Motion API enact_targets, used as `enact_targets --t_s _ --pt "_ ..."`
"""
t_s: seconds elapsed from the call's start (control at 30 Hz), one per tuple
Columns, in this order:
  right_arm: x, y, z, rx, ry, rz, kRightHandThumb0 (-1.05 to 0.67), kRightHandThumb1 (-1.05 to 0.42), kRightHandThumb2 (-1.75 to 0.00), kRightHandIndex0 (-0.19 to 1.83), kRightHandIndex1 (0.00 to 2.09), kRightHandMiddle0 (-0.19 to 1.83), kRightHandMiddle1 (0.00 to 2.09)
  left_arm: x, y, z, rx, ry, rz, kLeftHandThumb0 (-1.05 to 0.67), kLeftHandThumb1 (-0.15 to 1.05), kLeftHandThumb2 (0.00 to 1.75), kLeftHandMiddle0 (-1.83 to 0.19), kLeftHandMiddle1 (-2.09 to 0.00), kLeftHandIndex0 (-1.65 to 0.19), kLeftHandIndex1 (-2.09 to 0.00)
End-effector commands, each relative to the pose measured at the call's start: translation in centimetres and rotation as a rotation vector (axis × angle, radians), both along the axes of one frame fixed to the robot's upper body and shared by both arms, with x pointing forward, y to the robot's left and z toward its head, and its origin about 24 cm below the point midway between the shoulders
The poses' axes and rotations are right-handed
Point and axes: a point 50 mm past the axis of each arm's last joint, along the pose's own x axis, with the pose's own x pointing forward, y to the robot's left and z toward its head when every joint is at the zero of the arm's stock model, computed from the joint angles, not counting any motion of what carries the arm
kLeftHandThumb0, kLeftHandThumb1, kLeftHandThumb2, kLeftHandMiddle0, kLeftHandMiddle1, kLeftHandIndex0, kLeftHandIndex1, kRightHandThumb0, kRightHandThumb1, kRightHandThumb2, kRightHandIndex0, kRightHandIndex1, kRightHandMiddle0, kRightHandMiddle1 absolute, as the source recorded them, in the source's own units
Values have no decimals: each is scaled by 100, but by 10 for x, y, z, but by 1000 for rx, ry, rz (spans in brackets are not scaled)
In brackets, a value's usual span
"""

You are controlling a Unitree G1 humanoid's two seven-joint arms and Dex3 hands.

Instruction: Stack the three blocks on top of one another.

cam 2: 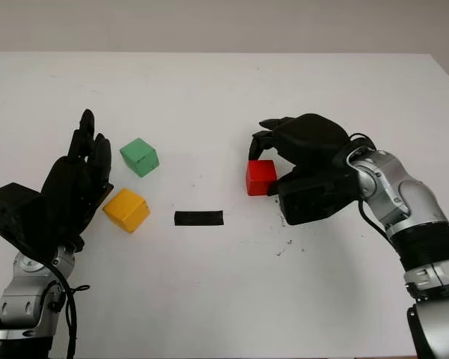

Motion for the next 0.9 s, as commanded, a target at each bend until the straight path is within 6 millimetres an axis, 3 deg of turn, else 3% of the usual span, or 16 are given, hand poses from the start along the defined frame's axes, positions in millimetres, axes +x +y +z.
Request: enact_targets --t_s 0.0,0.27,0.37,0.5,0.63,0.87 --pt "0 -2 1 -14 -6 1 -63 -90 -5 34 8 36 122 -1 1 2 2 -9 7 -74 105 59 18 -4 19 -2" --pt "-1 -2 -1 24 19 8 -57 -90 -6 39 9 40 132 -1 0 3 1 -10 6 -72 105 58 19 -4 19 -2" --pt "0 -3 0 108 73 -11 -47 -94 -6 41 8 38 146 -2 -1 2 11 2 10 -72 105 56 19 -3 19 -1" --pt "1 -3 3 195 115 -19 -40 -97 -6 40 7 34 150 -2 -1 2 22 8 23 -73 105 55 19 -4 19 -2" --pt "1 -2 7 362 178 -22 -39 -97 -6 40 7 32 152 -2 -2 2 30 19 34 -73 105 54 17 -5 17 -3" --pt "-3 3 14 490 224 26 -42 -96 -5 42 8 33 151 -2 -3 2 41 32 21 -73 105 54 19 -5 18 -4"
